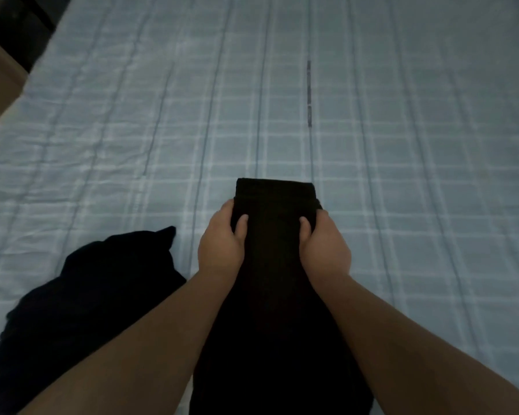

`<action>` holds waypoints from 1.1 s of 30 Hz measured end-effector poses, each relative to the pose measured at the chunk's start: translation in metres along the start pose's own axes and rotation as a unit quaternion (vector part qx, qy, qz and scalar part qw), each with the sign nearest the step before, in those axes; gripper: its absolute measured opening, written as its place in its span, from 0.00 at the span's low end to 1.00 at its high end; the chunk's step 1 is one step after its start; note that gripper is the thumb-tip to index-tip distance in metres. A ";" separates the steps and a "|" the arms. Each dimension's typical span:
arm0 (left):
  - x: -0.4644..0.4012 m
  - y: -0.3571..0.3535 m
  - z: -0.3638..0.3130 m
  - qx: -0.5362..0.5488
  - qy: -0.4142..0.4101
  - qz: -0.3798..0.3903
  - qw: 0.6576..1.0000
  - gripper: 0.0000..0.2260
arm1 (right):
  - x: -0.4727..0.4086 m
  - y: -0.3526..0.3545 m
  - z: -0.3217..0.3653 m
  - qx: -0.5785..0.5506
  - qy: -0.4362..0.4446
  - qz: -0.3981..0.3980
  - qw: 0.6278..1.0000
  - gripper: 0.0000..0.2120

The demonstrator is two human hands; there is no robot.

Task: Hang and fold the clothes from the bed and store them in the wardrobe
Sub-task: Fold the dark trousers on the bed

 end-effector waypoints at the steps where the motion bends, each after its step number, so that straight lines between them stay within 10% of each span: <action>1: -0.002 -0.004 0.002 -0.027 -0.012 -0.006 1.000 0.16 | 0.000 -0.004 -0.003 -0.007 0.001 -0.003 1.000 0.15; 10: 0.013 0.018 -0.003 -0.021 0.025 -0.043 0.999 0.28 | 0.009 0.019 -0.006 -0.183 -0.016 0.004 0.983 0.27; 15: 0.046 0.007 -0.040 -0.242 -0.222 0.013 0.945 0.27 | 0.041 0.029 0.054 0.049 0.266 0.012 0.963 0.29; 33: 0.032 -0.037 0.003 -0.306 -0.150 0.078 0.937 0.29 | 0.025 -0.032 0.024 0.163 0.225 0.075 0.958 0.31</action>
Point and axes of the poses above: each hand's wrist, its own x-axis away from the middle knuckle, its own y-axis out of the back of the hand, z = x × y, the point moved 10 cm from there along -x, towards the middle knuckle, and after that the axes turned 3 degrees about -x, right-handed, at the moved point
